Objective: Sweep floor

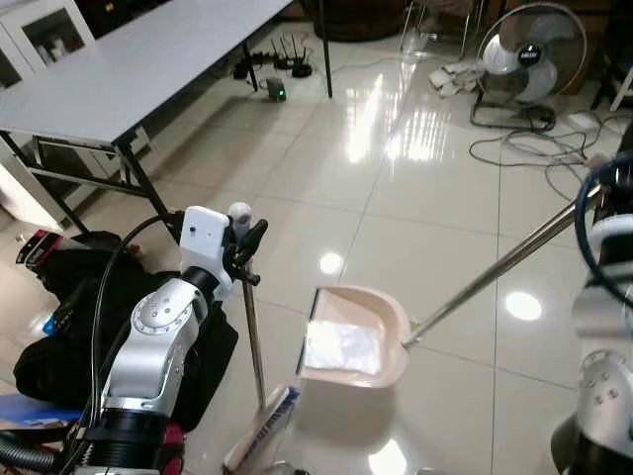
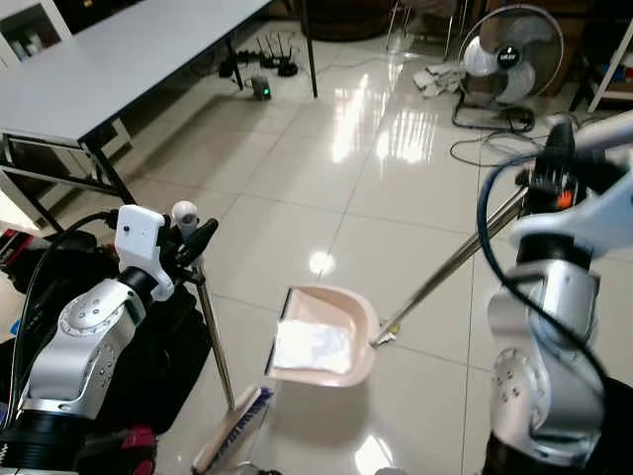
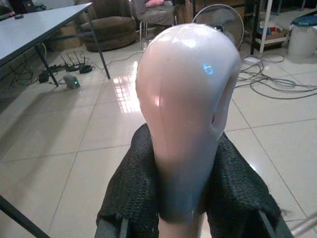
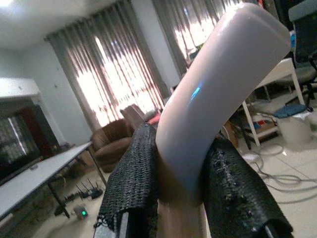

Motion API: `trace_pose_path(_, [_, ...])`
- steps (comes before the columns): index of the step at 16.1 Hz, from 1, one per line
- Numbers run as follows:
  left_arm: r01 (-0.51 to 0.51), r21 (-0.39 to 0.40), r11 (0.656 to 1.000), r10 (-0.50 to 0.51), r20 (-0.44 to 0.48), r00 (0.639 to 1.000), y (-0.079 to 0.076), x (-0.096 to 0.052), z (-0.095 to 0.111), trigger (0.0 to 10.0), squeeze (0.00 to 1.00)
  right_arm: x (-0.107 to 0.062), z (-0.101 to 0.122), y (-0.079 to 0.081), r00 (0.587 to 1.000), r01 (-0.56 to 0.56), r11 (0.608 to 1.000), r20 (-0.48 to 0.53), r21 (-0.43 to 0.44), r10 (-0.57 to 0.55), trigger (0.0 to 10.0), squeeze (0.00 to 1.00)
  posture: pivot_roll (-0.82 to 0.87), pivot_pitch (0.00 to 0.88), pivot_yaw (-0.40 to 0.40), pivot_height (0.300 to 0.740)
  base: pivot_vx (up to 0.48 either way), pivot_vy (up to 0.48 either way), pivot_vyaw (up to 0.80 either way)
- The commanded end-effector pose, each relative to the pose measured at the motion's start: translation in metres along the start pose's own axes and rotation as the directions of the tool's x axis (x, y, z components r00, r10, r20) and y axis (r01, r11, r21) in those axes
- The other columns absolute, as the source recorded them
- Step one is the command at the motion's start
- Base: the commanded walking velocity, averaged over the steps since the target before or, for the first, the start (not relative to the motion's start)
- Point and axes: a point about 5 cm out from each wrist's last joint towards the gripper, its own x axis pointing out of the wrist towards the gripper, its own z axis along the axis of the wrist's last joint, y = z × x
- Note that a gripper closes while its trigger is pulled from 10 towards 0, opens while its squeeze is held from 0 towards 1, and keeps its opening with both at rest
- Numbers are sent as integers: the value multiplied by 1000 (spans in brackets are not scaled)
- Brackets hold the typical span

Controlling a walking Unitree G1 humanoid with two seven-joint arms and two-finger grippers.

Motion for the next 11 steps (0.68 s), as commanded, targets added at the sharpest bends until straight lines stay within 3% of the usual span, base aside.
trace_pose_path(1, [0, 36, 999, -1, 31, 1000, 0, 4, 9, 10000, 0, 3, 11, 11, 1000, -18, 1000, 16, 15, 18, 10000, 0, -142, 47, 125, 740, 0, 0, 0])
trace_pose_path(4, [-25, 44, 999, 23, 37, 999, -4, -1, 5, 10000, 0, 12, 27, 23, 995, -82, 994, 67, 73, 77, 10000, 0, -135, 44, 103, 740, 0, 0, 0])
trace_pose_path(7, [-25, 54, 998, 24, 28, 999, -4, -5, 1, 10000, 0, 11, 25, 19, 998, -50, 993, 46, 109, 45, 10000, 0, -131, 41, 98, 740, 0, 0, 0])
trace_pose_path(11, [-64, 77, 995, 61, 44, 997, -4, -5, 1, 10000, 0, 15, 28, 19, 998, -58, 994, 41, 95, 54, 10000, 0, -133, 34, 45, 740, 0, 0, 0])
